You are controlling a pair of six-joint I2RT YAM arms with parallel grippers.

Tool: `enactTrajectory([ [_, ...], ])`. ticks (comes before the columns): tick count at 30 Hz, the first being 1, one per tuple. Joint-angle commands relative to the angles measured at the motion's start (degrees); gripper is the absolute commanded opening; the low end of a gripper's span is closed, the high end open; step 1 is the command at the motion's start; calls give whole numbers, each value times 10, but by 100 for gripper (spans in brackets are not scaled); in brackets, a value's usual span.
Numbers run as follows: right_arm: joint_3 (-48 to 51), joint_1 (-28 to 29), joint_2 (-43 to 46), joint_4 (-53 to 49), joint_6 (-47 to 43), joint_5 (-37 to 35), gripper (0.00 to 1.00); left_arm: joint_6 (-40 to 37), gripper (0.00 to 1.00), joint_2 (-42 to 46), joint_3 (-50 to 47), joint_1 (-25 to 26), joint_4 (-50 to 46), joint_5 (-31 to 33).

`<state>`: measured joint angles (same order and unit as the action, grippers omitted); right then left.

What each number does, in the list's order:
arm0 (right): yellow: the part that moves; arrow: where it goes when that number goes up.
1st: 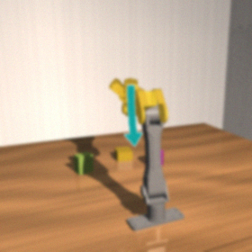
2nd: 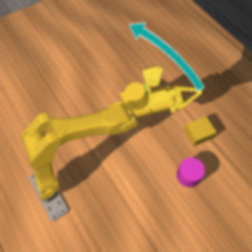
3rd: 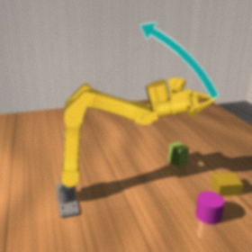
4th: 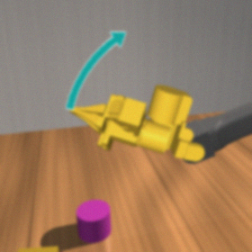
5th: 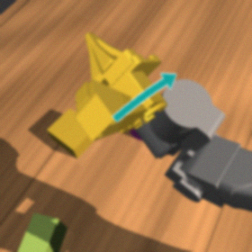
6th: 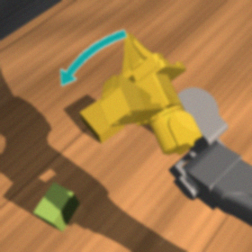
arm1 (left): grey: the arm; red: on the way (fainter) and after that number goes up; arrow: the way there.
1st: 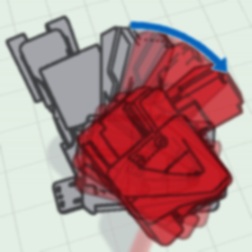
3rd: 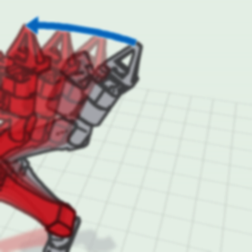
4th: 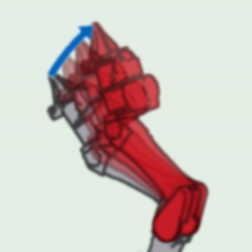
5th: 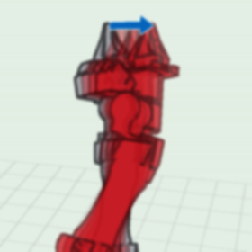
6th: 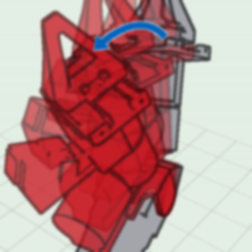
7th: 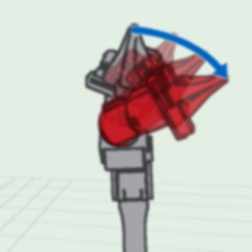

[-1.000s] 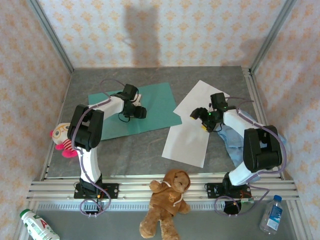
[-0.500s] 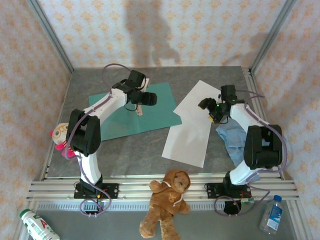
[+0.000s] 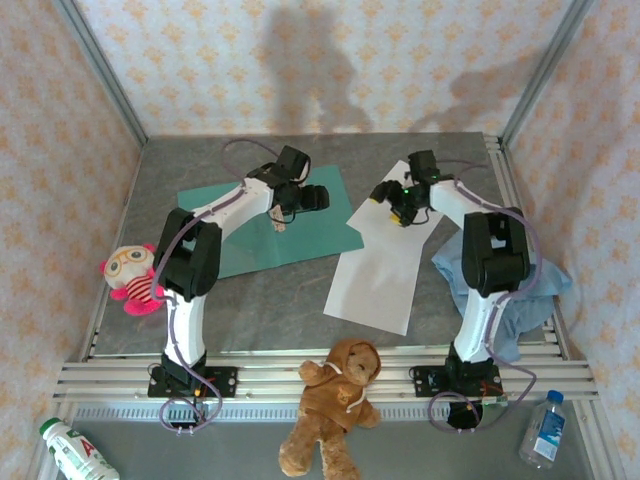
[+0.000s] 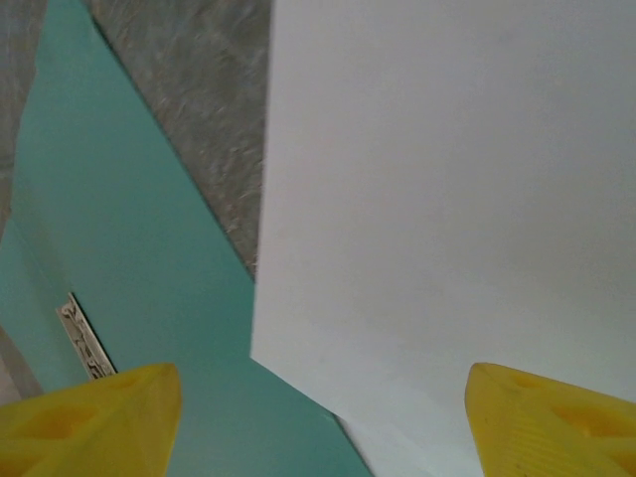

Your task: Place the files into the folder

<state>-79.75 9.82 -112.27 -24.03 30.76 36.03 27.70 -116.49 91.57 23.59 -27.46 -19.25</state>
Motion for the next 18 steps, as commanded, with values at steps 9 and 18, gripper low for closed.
enactTrajectory([
  [9,-22,21,-52,-11,-9,2,75,26,73,-106,72,-1,13,10],
  [18,-12,17,-19,-28,-17,20,75,-18,71,-129,67,25,9,-37],
])
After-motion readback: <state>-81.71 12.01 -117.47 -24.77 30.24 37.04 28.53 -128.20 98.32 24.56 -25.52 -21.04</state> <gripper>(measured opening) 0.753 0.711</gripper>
